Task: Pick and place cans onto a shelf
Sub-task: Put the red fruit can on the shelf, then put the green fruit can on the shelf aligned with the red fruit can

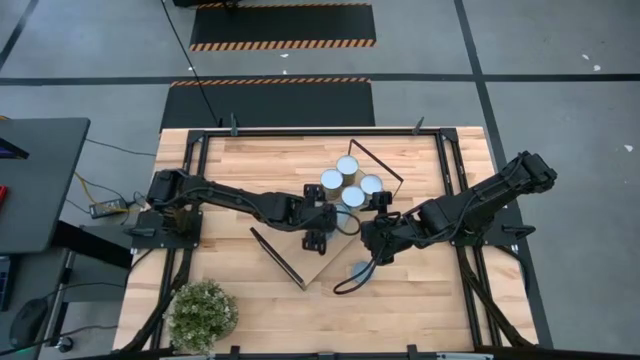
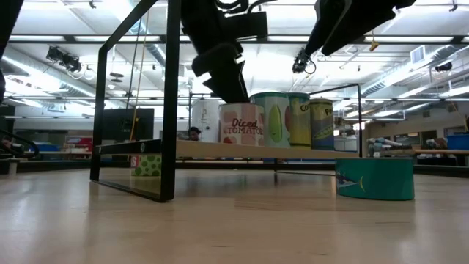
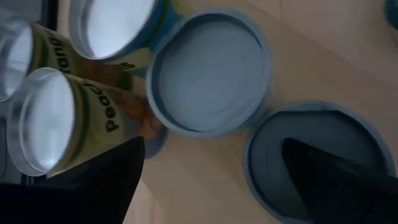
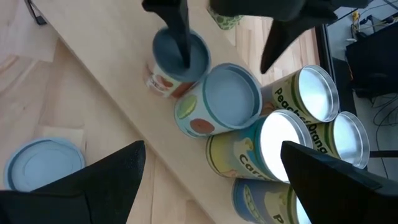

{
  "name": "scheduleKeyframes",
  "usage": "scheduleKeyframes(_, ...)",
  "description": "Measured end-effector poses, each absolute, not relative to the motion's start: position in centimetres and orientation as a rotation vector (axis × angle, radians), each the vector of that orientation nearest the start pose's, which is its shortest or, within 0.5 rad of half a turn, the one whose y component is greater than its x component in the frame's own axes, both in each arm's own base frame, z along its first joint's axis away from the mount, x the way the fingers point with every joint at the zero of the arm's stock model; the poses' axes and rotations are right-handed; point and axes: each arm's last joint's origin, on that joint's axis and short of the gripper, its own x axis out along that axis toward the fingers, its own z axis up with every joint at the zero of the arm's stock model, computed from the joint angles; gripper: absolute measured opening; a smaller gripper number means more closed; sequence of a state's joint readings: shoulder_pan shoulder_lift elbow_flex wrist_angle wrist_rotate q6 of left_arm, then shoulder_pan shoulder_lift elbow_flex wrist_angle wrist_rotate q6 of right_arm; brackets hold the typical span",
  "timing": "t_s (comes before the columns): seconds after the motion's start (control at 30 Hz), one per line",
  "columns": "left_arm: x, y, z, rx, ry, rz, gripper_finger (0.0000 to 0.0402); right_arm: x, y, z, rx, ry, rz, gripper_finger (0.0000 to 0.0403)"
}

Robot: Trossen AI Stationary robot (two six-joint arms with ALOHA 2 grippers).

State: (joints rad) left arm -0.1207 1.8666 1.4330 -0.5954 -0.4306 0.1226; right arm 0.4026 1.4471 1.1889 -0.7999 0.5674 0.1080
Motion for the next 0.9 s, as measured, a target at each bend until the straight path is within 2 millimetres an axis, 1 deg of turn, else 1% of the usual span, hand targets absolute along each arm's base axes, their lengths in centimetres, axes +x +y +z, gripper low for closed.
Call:
scheduleKeyframes(0.17, 39.3, -3.5, 22.7, 0.400, 1.003, 0.238, 0.0386, 26.8, 9.7, 28.1, -0.396, 0.924, -0.197, 0.0382)
scheduleKeyframes(0.27, 39.2, -3.9, 22.7, 0.403, 1.001, 0.222, 0.0386, 26.8, 9.7, 28.1, -0.396, 0.925, -0.197, 0.0382)
scheduleKeyframes(0.4, 38.8, -4.6, 23.7, 0.408, 0.973, 0.208, 0.0386, 26.8, 9.7, 28.1, -0.398, 0.924, -0.197, 0.0382)
scheduleKeyframes(0.73, 35.5, -4.3, 27.4, 0.391, 1.004, 0.224, 0.0386, 26.3, 9.7, 27.8, -0.402, 0.969, -0.227, 0.0382)
scheduleKeyframes(0.8, 34.7, -4.2, 27.8, 0.390, 1.039, 0.221, 0.0386, 26.2, 9.6, 27.3, -0.391, 0.977, -0.234, 0.0382)
scheduleKeyframes(0.9, 34.2, -4.0, 27.8, 0.374, 1.067, 0.228, 0.0386, 26.0, 9.8, 26.0, -0.385, 0.978, -0.216, 0.0382)
